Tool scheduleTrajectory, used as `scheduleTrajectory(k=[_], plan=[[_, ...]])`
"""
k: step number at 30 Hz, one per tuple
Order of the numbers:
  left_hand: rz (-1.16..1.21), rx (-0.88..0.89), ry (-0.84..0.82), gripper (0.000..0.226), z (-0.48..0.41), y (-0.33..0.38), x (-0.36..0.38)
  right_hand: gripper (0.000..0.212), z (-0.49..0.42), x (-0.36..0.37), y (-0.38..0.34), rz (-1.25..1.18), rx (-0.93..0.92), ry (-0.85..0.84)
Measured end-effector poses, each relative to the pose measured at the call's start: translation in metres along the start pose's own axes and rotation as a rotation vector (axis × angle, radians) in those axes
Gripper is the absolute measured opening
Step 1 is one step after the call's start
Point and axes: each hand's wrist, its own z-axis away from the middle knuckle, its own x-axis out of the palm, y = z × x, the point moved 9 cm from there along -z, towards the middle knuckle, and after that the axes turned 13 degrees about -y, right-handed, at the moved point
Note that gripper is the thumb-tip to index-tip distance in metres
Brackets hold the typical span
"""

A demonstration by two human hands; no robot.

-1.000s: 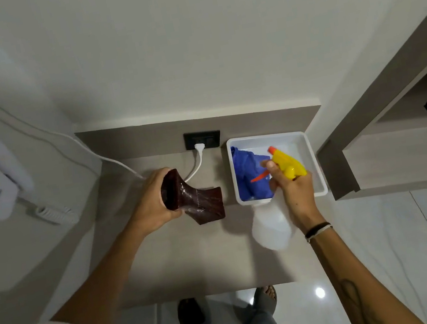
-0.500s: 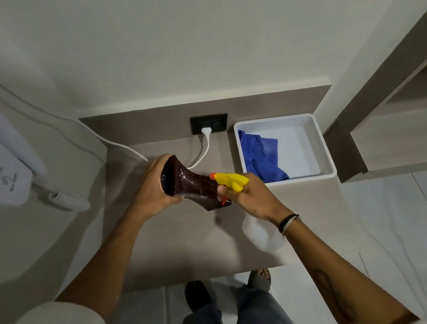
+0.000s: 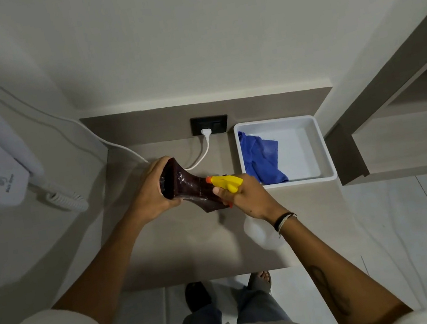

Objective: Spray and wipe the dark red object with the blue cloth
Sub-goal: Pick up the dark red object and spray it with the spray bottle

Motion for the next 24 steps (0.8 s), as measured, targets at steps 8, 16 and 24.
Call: scheduleTrajectory(k=[8,16,24], plan=[[0.002,-0.019,0.010,0.112,0.004,-0.011,-0.001,0.044,0.009,-0.010,0.023,0.183,0.151,0.041],[-0.059,0.003,0.053,0.093,0.008,0.001,-0.010,0.043,0.019,-0.008,0.048,0.207,0.258,0.004],[-0.133,-0.008,0.044,0.097,0.011,0.010,-0.008,0.042,0.005,0.007,0.014,0.014,0.104,0.018]])
